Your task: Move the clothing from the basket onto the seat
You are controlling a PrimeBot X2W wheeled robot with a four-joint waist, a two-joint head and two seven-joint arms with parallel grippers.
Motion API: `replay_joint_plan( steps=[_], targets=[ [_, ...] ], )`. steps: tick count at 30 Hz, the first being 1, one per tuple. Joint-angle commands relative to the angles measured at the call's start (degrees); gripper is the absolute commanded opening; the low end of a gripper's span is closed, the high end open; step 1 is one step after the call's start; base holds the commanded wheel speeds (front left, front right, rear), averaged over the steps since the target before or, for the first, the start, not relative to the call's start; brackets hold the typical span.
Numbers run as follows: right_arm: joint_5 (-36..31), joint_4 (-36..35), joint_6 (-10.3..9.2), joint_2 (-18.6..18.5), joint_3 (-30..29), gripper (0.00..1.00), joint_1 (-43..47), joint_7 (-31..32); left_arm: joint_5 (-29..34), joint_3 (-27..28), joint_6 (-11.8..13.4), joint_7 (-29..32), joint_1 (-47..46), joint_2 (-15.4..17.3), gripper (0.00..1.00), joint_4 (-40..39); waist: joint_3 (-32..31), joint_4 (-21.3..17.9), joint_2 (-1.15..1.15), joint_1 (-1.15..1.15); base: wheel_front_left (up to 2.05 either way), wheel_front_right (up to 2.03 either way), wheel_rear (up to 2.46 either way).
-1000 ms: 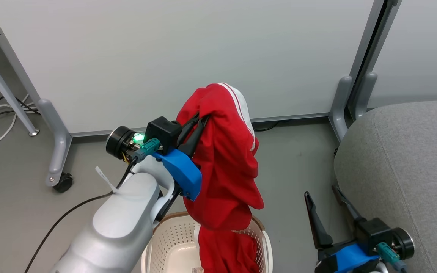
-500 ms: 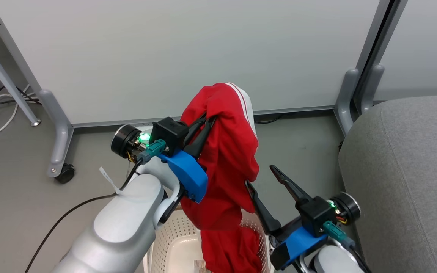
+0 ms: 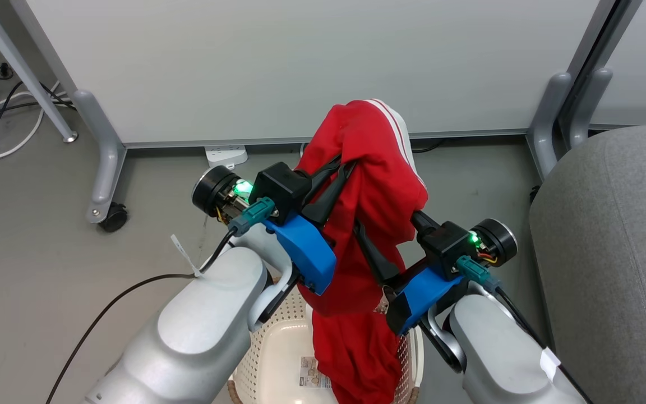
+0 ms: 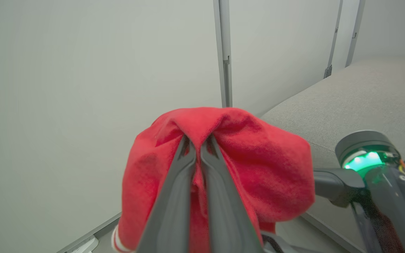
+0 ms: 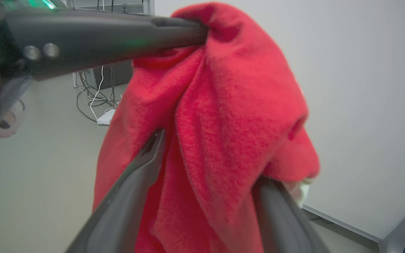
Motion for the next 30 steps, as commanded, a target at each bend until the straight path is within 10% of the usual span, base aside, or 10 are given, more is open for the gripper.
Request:
replay_joint_plan(
  steps=[1, 3, 28, 29, 30],
  targets=[
    [0.3, 0.7, -0.04, -0.1, 0.4, 1.00, -1.1, -0.1, 0.2, -0.2, -0.1, -0.2, -0.7, 0.0, 0.00, -0.3, 0.5, 0.4, 0.00, -0.01, 0.00, 0.00, 0.00],
    [1.2, 1.4, -0.04, -0.1, 0.8, 0.00, -2.3, -0.1, 0.1, -0.3, -0.2, -0.3, -0.9, -0.2, 0.00, -0.2, 0.8, 0.6, 0.00, -0.01, 0.00, 0.00, 0.00],
    [2.3, 1.9, -0.04, -0.1, 1.8, 0.00, -3.5, -0.1, -0.9, -1.0, 0.2, -1.2, -1.9, 0.3, 0.00, 1.6, 1.1, 0.0, 0.00, -0.01, 0.00, 0.00, 0.00],
    [2.3, 1.8, -0.04, -0.1, 1.9, 0.00, -3.5, -0.1, -0.8, -1.0, 0.3, -1.2, -2.0, 0.3, 0.96, 1.7, 1.1, 0.0, 0.00, -0.01, 0.00, 0.00, 0.00],
    [2.3, 1.8, -0.04, -0.1, 1.9, 0.00, -3.5, -0.1, -0.7, -1.1, 0.4, -1.4, -2.0, 0.4, 1.00, 1.7, 1.1, 0.0, 0.00, -0.01, 0.00, 0.00, 0.00]
  ],
)
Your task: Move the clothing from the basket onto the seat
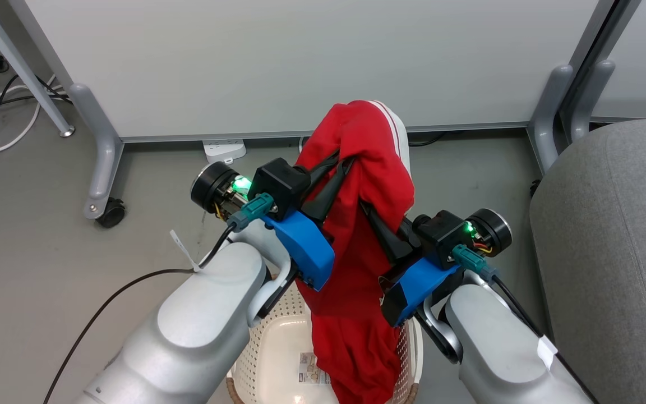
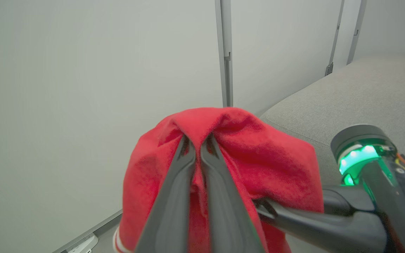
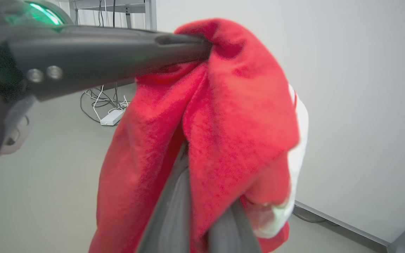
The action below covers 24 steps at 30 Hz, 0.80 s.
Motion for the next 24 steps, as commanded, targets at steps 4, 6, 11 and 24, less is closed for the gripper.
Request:
replay_joint_plan(
  steps=[4, 6, 11, 24],
  targets=[
    [0.1, -0.3, -0.04, -0.1, 0.2, 0.00, -0.3, -0.1, -0.1, -0.1, 0.3, -0.5, -0.6, 0.4, 1.00, 0.1, 0.1, 0.0, 0.00, -0.01, 0.00, 0.00, 0.00],
    [0.1, -0.3, -0.04, -0.1, 0.1, 0.00, -0.2, -0.1, -0.1, -0.1, 0.3, -0.5, -0.6, 0.4, 1.00, 0.1, 0.1, 0.0, 0.00, -0.01, 0.00, 0.00, 0.00],
    [-0.2, -0.5, -0.04, -0.1, -0.3, 0.00, 0.1, -0.1, -0.4, -0.1, 0.5, -0.7, -0.8, 0.7, 1.00, 0.0, 0.5, -0.4, 0.00, -0.01, 0.00, 0.00, 0.00],
    [-2.4, -3.5, -0.04, -0.1, -5.1, 0.00, -0.5, -0.1, -0.5, -0.2, 0.9, -0.3, -1.1, 2.5, 1.00, -2.0, 4.3, -7.8, 0.00, -0.01, 0.00, 0.00, 0.00]
  ],
)
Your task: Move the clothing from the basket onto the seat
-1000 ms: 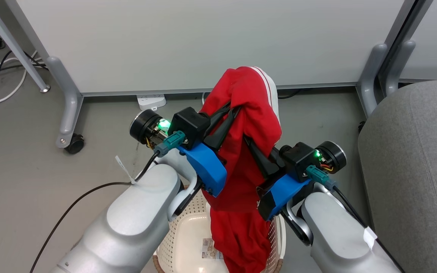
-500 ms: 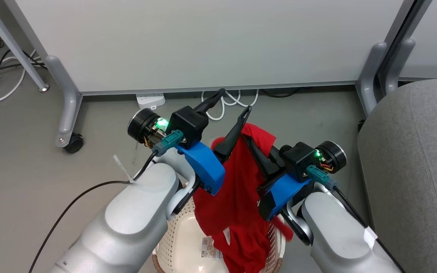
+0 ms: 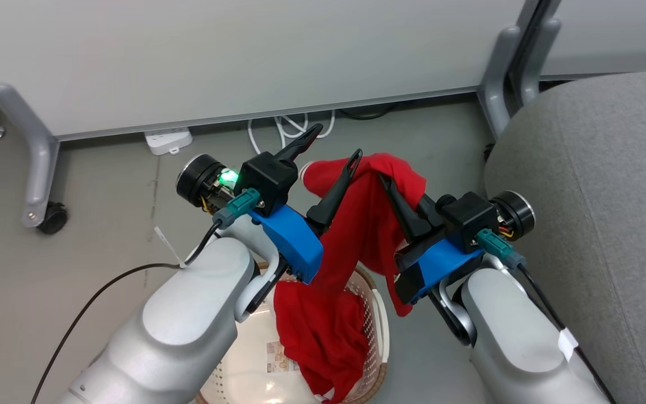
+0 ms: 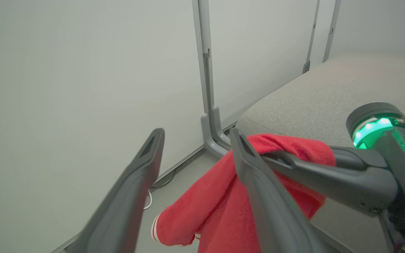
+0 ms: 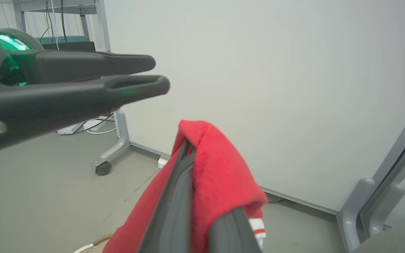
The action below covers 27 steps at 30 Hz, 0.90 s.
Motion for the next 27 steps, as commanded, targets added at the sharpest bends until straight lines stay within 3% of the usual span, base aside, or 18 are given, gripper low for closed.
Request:
replay_joint_plan(
  steps=[1, 15, 27],
  targets=[
    [-0.4, -0.5, -0.04, -0.1, -0.3, 0.00, -0.5, -0.1, 0.2, 0.0, 0.0, 0.1, -0.5, 0.5, 1.00, -0.3, 1.4, -2.6, 0.00, 0.00, 0.00, 0.00, 0.00],
    [-3.0, -7.7, -0.05, 0.0, -11.6, 0.00, 1.9, -0.1, 1.5, -2.8, -0.6, 0.1, -0.4, 1.0, 1.00, -4.5, 6.2, -15.9, 0.00, 0.00, 0.00, 0.00, 0.00],
    [-4.3, -15.0, -0.05, 0.0, -24.3, 0.00, 8.5, -0.1, 2.9, -6.7, -1.5, 0.8, 1.4, 0.8, 1.00, -6.3, 8.7, -21.7, 0.00, 0.00, 0.00, 0.00, 0.00]
  ],
)
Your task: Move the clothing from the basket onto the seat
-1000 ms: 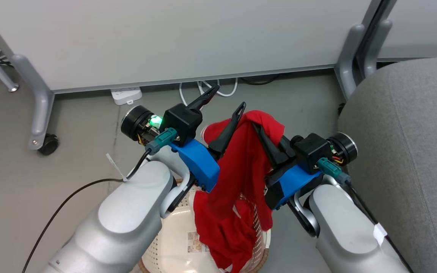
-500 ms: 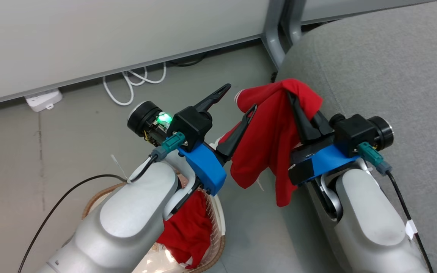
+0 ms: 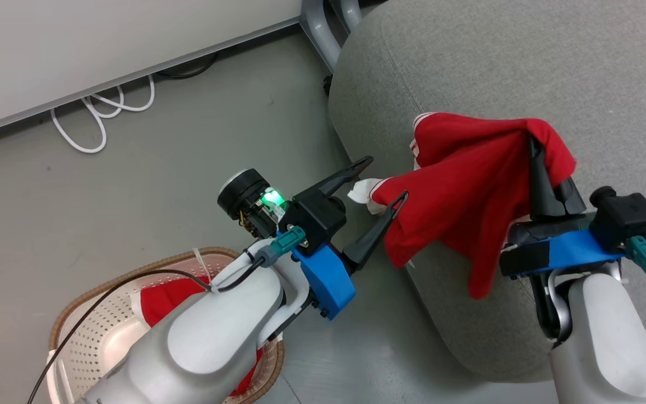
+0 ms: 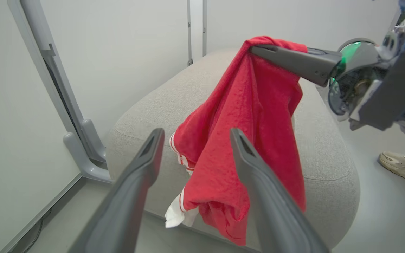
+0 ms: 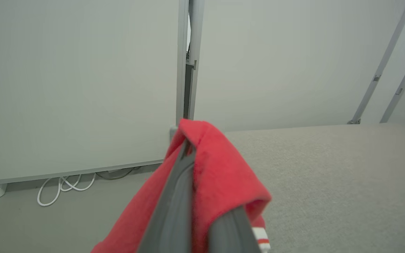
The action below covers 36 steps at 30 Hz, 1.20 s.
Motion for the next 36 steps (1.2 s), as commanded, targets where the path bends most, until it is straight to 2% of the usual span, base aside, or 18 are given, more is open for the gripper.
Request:
replay_joint_plan(
  steps=[1, 10, 14, 18, 22, 27, 30, 31, 32, 33, 36],
  targets=[
    [-0.4, -0.7, -0.06, 0.1, -0.5, 0.00, 0.8, -0.1, 0.1, -0.2, -0.2, 0.0, 0.7, 0.2, 1.00, -0.2, 0.5, -0.7, 0.00, 0.00, 0.00, 0.00, 0.00],
    [0.7, -2.5, -0.06, 0.1, -0.3, 0.00, 1.7, -0.1, -0.2, -1.2, 0.0, -0.6, 1.4, 0.2, 1.00, -0.7, 1.1, -1.4, 0.00, 0.00, 0.00, 0.00, 0.00],
    [-0.1, -4.4, -0.06, 0.1, -0.2, 0.00, -1.8, -0.1, 0.0, -0.8, 0.3, -1.0, 0.3, 0.9, 1.00, -1.6, 2.1, -0.8, 0.00, 0.00, 0.00, 0.00, 0.00],
    [-0.2, -8.3, -0.05, -0.1, -3.6, 0.00, -7.5, -0.1, 0.4, -0.4, 0.4, -1.0, -0.8, 2.0, 1.00, -3.1, 4.9, 0.4, 0.00, 0.00, 0.00, 0.00, 0.00],
    [-1.4, -13.0, -0.06, -3.2, -7.5, 0.00, -15.7, -0.1, 1.1, -0.1, 0.5, -0.1, -2.1, 3.8, 1.00, -5.0, 9.4, 1.4, 0.00, 0.00, 0.00, 0.00, 0.00],
    [-1.6, -16.6, -0.06, -9.1, -14.0, 0.00, -25.7, -0.1, 2.0, 0.5, 0.8, 1.8, -4.5, 6.7, 1.00, -8.1, 16.4, 2.2, 0.00, 0.00, 0.00, 0.00, 0.00],
    [-0.1, -16.0, -0.06, -13.0, -18.1, 0.00, -31.5, -0.1, 2.8, 0.9, 0.9, 2.8, -6.2, 8.6, 1.00, -10.4, 20.6, 2.1, 0.00, 0.00, 0.00, 0.00, 0.00],
    [-0.1, -16.0, -0.06, -13.0, -18.1, 0.00, -31.5, -0.1, 2.8, 0.9, 0.9, 2.8, -6.2, 8.6, 1.00, -10.4, 20.6, 2.1, 0.00, 0.00, 0.00, 0.00, 0.00],
    [0.5, -14.4, -0.06, -15.7, -20.1, 0.00, -34.2, -0.1, 3.2, 1.2, 0.9, 3.6, -7.5, 9.8, 1.00, -12.0, 23.4, 2.0, 0.00, 0.00, 0.00, 0.00, 0.00],
    [0.5, -14.4, -0.06, -15.7, -20.1, 0.00, -34.2, -0.1, 3.2, 1.2, 0.9, 3.6, -7.5, 9.8, 1.00, -12.0, 23.4, 2.0, 0.00, 0.00, 0.00, 0.00, 0.00],
    [0.7, -10.7, -0.06, -18.8, -22.2, 0.00, -36.7, -0.1, 4.1, 1.5, 0.8, 4.5, -9.0, 11.2, 1.00, -14.0, 26.9, 1.9, 0.00, 0.00, 0.00, 0.00, 0.00]
  ],
)
